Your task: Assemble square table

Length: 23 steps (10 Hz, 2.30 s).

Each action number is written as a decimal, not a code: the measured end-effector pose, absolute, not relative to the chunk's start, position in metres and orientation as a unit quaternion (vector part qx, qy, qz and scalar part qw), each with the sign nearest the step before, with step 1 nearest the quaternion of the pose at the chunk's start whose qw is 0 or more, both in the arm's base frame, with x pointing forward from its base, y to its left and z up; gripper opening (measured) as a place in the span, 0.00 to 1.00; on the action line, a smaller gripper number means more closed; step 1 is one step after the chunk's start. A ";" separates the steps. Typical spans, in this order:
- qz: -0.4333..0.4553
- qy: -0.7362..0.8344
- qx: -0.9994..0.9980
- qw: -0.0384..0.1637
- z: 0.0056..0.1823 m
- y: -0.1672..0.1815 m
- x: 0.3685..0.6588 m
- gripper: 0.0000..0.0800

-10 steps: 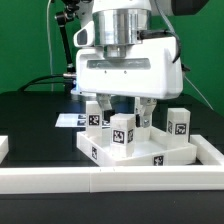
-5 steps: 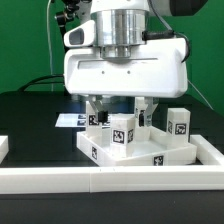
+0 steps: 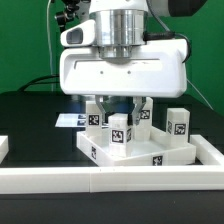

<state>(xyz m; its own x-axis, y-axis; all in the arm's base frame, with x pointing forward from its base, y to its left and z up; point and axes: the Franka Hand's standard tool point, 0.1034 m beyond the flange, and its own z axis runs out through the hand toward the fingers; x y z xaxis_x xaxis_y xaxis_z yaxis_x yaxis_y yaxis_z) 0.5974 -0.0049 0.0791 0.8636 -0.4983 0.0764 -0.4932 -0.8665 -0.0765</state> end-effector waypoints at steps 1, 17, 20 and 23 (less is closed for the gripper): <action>-0.047 0.261 -0.964 0.027 0.079 -0.005 0.597 0.36; -0.027 0.854 -0.515 0.074 0.079 -0.015 0.600 0.36; -0.019 0.891 -0.446 0.079 0.079 -0.016 0.601 0.36; -0.019 0.893 -0.443 0.079 0.079 -0.015 0.601 0.43</action>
Offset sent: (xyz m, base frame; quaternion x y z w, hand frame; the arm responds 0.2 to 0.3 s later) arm 0.0055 -0.0065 0.0009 0.0272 0.0032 0.2472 0.9686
